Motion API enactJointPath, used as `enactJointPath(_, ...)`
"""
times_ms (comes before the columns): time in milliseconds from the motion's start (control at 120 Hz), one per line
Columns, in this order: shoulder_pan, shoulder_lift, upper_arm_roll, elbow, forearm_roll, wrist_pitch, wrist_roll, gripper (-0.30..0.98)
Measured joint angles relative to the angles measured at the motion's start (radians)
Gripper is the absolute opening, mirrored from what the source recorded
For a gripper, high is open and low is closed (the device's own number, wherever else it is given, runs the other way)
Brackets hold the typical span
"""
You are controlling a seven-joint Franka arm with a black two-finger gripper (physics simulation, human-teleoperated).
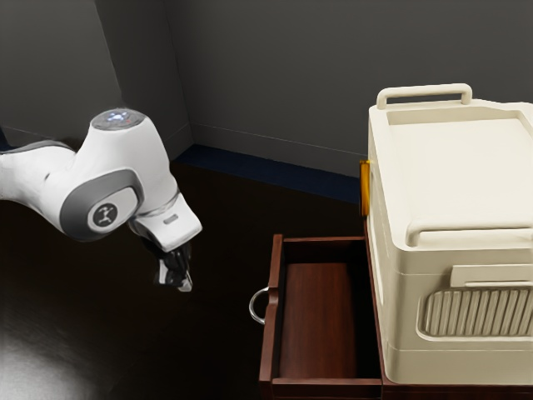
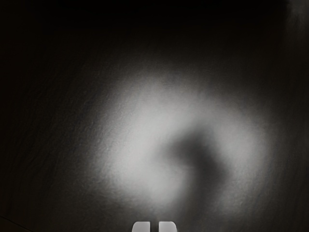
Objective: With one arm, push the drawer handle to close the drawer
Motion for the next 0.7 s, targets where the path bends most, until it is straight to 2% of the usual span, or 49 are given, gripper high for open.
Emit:
enactJointPath(158,0.006,0.006,-0.024,-0.027,-0.074,0.020,-0.003,-0.10)
enactJointPath(292,0.007,0.029,-0.056,-0.026,-0.103,0.029,-0.015,-0.10)
enactJointPath(450,0.011,0.142,-0.062,0.074,-0.104,0.035,-0.027,-0.10)
enactJointPath(700,0.009,0.233,-0.064,0.149,-0.087,0.038,-0.040,-0.10)
